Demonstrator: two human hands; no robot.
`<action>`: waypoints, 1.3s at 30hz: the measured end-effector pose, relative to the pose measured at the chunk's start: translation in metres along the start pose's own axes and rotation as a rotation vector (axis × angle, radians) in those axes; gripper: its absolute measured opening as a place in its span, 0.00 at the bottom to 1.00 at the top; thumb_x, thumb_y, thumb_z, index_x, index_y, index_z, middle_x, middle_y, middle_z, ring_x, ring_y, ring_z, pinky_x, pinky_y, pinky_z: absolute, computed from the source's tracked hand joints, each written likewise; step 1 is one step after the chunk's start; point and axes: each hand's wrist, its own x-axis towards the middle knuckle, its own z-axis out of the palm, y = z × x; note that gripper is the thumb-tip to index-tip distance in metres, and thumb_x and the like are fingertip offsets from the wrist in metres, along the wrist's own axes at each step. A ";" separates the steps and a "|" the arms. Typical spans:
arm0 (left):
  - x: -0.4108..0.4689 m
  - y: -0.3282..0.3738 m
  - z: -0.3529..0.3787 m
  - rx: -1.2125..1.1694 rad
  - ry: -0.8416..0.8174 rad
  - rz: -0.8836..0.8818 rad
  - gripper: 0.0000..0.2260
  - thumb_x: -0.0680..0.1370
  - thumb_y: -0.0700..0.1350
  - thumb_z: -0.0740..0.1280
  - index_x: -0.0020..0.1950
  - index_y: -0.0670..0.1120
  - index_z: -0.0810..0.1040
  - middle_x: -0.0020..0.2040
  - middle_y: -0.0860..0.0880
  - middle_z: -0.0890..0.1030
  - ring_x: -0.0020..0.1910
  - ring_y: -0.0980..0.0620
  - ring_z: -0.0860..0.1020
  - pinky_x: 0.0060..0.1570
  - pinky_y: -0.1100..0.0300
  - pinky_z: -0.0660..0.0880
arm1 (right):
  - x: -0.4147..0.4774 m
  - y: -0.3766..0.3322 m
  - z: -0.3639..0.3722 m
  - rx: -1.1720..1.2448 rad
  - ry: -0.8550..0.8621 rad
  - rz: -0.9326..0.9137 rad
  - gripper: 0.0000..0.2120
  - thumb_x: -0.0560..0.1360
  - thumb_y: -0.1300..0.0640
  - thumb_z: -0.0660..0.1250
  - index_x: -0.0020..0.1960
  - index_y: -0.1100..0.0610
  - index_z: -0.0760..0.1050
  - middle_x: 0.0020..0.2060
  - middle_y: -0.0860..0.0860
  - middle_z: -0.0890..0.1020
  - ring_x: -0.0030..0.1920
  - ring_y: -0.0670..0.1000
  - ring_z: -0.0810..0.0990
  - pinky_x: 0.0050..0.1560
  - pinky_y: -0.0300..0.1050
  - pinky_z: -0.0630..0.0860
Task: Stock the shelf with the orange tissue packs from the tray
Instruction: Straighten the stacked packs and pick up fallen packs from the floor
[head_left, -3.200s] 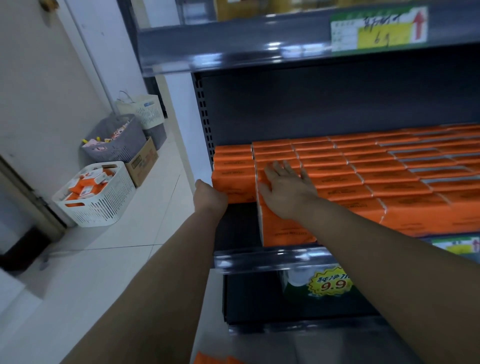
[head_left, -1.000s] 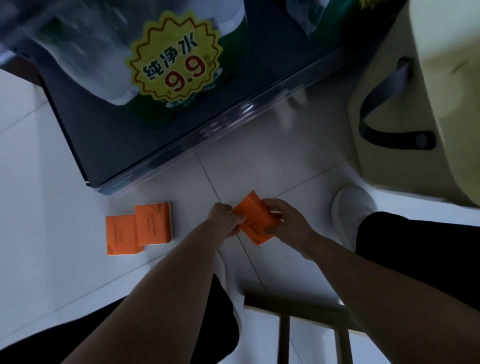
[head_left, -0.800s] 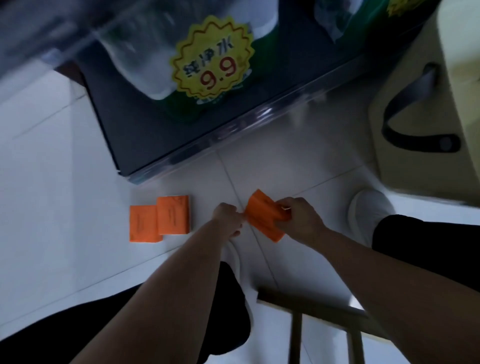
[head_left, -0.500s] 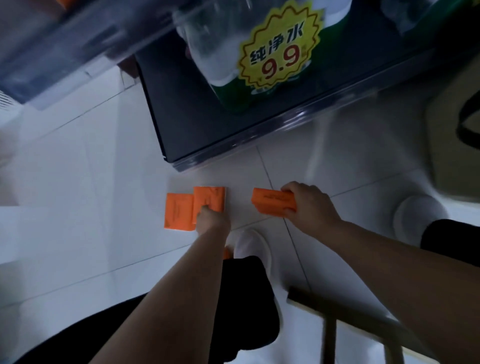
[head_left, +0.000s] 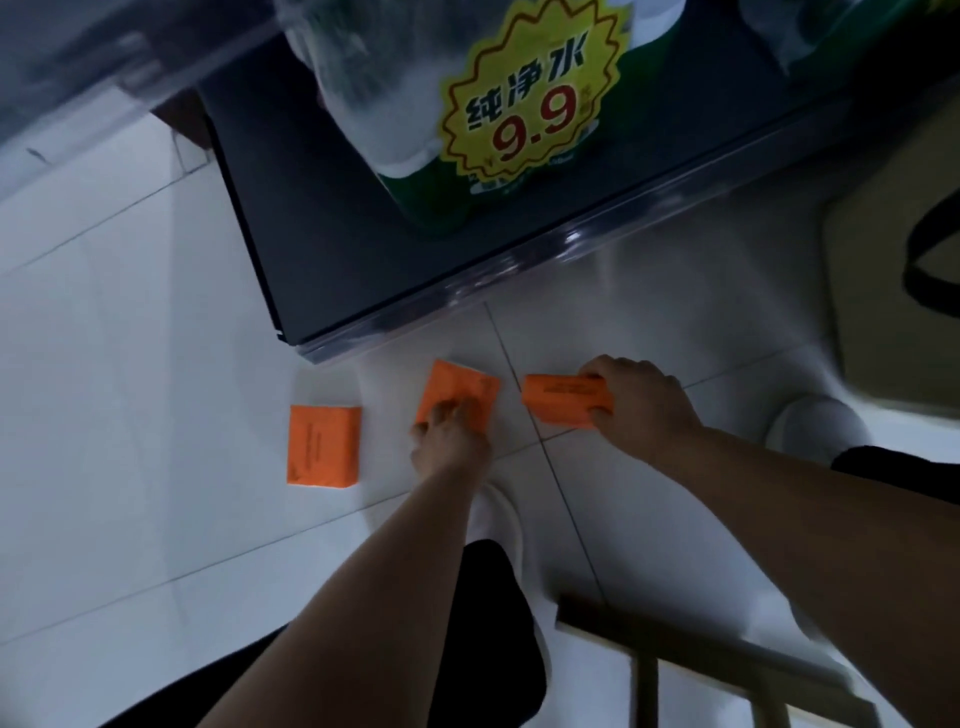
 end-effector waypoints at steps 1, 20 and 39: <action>-0.001 0.002 -0.001 0.002 0.070 0.018 0.21 0.77 0.44 0.59 0.69 0.56 0.70 0.70 0.48 0.67 0.63 0.39 0.66 0.57 0.50 0.68 | -0.001 0.002 -0.001 -0.011 0.004 0.012 0.21 0.72 0.55 0.67 0.65 0.49 0.70 0.56 0.52 0.78 0.55 0.55 0.75 0.52 0.49 0.70; -0.009 0.021 -0.017 -0.504 0.155 -0.018 0.20 0.69 0.40 0.72 0.57 0.46 0.70 0.49 0.47 0.77 0.44 0.48 0.74 0.42 0.58 0.71 | -0.019 0.015 -0.002 0.093 0.017 -0.023 0.20 0.70 0.64 0.65 0.61 0.53 0.74 0.54 0.55 0.76 0.53 0.56 0.73 0.50 0.49 0.73; -0.203 0.023 -0.163 -0.734 0.461 0.411 0.17 0.71 0.40 0.71 0.57 0.48 0.71 0.48 0.52 0.77 0.45 0.52 0.76 0.39 0.61 0.71 | -0.154 -0.063 -0.144 -0.008 0.445 -0.137 0.20 0.72 0.61 0.66 0.62 0.49 0.72 0.58 0.51 0.73 0.61 0.56 0.70 0.56 0.50 0.68</action>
